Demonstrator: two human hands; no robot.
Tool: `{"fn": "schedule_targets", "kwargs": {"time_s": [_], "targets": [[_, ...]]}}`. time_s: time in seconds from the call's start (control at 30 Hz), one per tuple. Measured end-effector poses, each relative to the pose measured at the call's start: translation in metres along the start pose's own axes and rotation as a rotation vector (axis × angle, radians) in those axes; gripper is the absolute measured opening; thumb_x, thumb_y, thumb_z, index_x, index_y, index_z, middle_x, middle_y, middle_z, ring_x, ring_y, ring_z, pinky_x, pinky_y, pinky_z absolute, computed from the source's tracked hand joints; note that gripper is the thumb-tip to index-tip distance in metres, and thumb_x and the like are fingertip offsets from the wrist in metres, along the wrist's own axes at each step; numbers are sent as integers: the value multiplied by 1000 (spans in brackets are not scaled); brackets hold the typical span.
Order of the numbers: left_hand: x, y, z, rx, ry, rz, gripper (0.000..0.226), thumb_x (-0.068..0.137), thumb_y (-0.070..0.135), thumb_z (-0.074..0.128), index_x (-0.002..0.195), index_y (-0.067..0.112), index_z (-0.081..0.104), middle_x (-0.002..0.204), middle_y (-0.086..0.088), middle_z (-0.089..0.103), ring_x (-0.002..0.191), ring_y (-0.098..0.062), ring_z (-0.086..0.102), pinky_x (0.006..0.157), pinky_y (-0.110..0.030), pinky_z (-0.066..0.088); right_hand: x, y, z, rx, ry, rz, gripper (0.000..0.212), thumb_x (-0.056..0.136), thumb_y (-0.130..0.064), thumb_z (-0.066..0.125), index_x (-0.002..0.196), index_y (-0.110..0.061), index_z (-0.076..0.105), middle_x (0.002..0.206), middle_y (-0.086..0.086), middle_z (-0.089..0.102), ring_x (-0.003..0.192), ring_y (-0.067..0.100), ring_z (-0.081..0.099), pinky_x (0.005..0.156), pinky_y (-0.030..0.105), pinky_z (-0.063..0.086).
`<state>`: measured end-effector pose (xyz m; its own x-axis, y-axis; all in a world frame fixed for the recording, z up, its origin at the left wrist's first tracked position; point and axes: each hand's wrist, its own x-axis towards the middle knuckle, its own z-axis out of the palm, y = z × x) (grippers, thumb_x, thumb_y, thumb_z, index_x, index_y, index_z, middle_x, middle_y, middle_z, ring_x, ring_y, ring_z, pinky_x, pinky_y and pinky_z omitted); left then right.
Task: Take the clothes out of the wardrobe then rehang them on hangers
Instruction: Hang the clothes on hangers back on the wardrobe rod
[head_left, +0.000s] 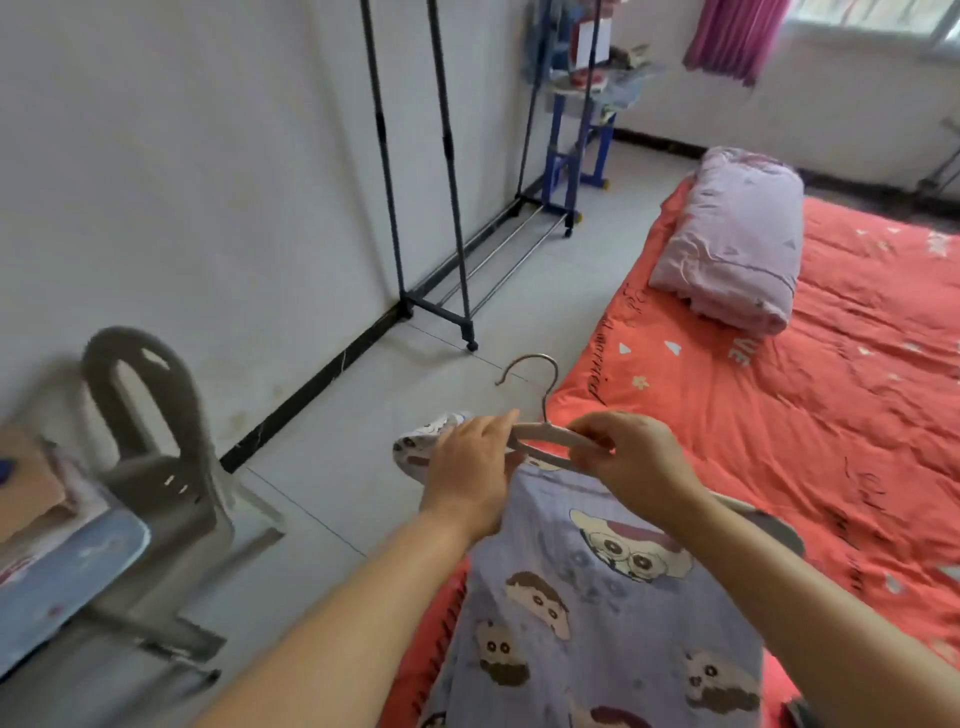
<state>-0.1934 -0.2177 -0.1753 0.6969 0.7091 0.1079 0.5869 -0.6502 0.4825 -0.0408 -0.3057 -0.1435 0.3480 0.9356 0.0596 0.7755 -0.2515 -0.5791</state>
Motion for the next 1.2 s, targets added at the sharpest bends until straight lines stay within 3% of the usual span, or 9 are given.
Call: {"fn": "schedule_targets", "kwargs": {"time_s": [0.13,0.27,0.33,0.43,0.57,0.7,0.87,1.03,1.2], "targets": [[-102,-36,-106,-67,221,-60,69,83,55,18,123,16,57,116,-1,64,109,-18,56,96,-30,32,-29,-127,12,28,-82,-177,14,80,-14,69,91,-21,72,70,-14,59,64,-1,50,56,10,34],[-224,-84,-195,-122,454,-172,29,96,30,44,114,19,64,103,1,67,94,-11,60,85,-25,46,-73,-264,39,44,-197,-360,12,85,-19,64,92,-27,70,72,-13,61,66,6,55,59,17,42],[-290,-104,-234,-101,537,-244,22,97,25,46,108,21,65,93,8,64,84,-4,57,74,-10,40,-101,-329,56,53,-215,-475,12,86,-23,62,90,-30,70,68,-13,62,63,5,55,57,18,41],[-390,-127,-286,-30,678,-352,18,95,23,49,95,20,66,78,15,55,72,-3,51,62,-9,35,-148,-424,85,71,-247,-641,12,87,-26,60,85,-31,71,62,-14,60,58,6,53,52,14,36],[-522,-148,-345,-15,898,-542,15,93,18,54,89,19,68,76,11,58,72,-9,53,64,-20,37,-213,-542,124,157,-320,-813,11,87,-24,61,79,-26,69,60,-13,59,56,7,52,50,15,37],[-640,-151,-403,134,1082,-672,15,89,12,60,96,10,72,88,0,69,79,-13,59,69,-17,38,-276,-648,154,278,-419,-974,8,84,-21,66,83,-23,74,60,-16,60,56,3,53,54,12,38],[-766,-151,-452,377,1236,-868,16,87,6,61,99,6,73,93,-7,71,88,-19,63,71,-12,35,-352,-755,190,438,-591,-1110,10,82,-16,67,79,-23,73,66,-10,65,64,11,57,57,16,39],[-873,-140,-483,576,1296,-1022,18,88,7,60,101,5,72,95,-9,70,88,-21,62,73,-10,33,-421,-841,227,587,-770,-1230,7,84,-23,67,83,-21,74,72,-11,68,71,9,62,57,8,41],[-954,-125,-512,856,1278,-1161,25,83,24,56,90,9,75,74,-6,68,67,-18,60,62,-15,32,-481,-920,257,726,-979,-1299,18,83,-17,68,69,-28,69,78,4,70,81,25,63,77,35,49]]}}
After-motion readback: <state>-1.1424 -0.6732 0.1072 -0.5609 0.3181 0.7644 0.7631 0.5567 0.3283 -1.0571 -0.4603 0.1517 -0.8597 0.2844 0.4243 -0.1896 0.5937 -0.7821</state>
